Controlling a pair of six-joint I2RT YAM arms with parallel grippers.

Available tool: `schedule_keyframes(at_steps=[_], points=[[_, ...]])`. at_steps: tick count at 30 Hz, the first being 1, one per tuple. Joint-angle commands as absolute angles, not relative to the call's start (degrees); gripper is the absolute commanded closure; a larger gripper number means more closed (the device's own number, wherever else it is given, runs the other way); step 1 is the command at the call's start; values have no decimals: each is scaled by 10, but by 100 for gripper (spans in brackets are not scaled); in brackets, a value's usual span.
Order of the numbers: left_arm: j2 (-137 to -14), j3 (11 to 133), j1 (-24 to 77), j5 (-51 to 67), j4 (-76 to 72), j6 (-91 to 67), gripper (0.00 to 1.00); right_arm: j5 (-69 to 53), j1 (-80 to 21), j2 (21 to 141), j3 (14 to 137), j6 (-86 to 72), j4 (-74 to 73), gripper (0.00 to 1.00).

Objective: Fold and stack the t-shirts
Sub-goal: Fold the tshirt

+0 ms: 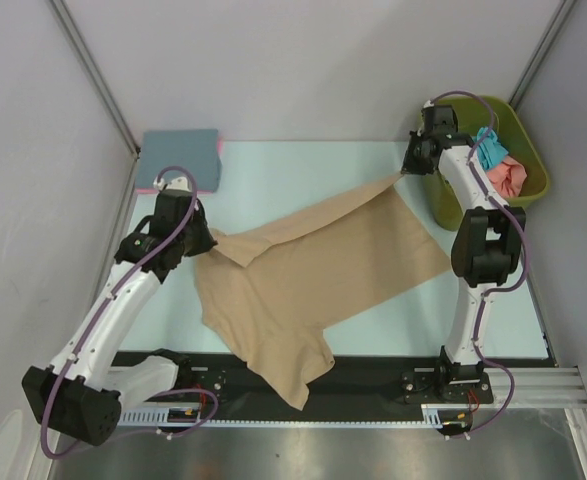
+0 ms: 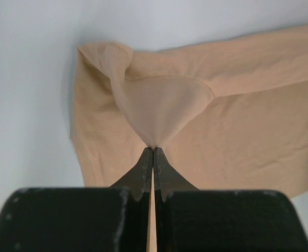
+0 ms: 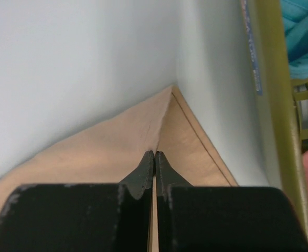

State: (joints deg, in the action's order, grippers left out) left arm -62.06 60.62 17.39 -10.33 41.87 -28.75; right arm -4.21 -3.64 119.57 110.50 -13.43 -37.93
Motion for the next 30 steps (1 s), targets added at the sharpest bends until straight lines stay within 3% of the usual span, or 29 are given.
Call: schedule_keyframes(at_steps=[1,13,21,23,24,26,27,28,29,30], points=[[-586,590,177,-63,446,-323,100,-47,-28,1197,1128,-110,-401,100],[-557,532,178,-39,461,-352,100,-48,-27,1216,1095,-101,-401,100],[-544,519,178,-39,489,-368,99,37,-32,1216,1060,-105,-444,96],[-530,513,178,-45,500,-373,90,74,-36,1204,1038,-105,-433,91],[-521,512,178,-47,509,-373,82,95,-40,1183,1009,-104,-424,84],[-495,519,178,-54,511,-367,63,138,-52,1155,979,-93,-372,80],[-490,526,178,-62,514,-360,57,142,-57,1145,971,-87,-351,67],[-493,533,178,-71,516,-355,41,142,-71,1133,971,-73,-317,59],[-502,547,177,-81,515,-343,38,131,-76,1134,976,-65,-302,51],[-514,555,176,-97,507,-336,37,120,-82,1138,984,-59,-288,37]])
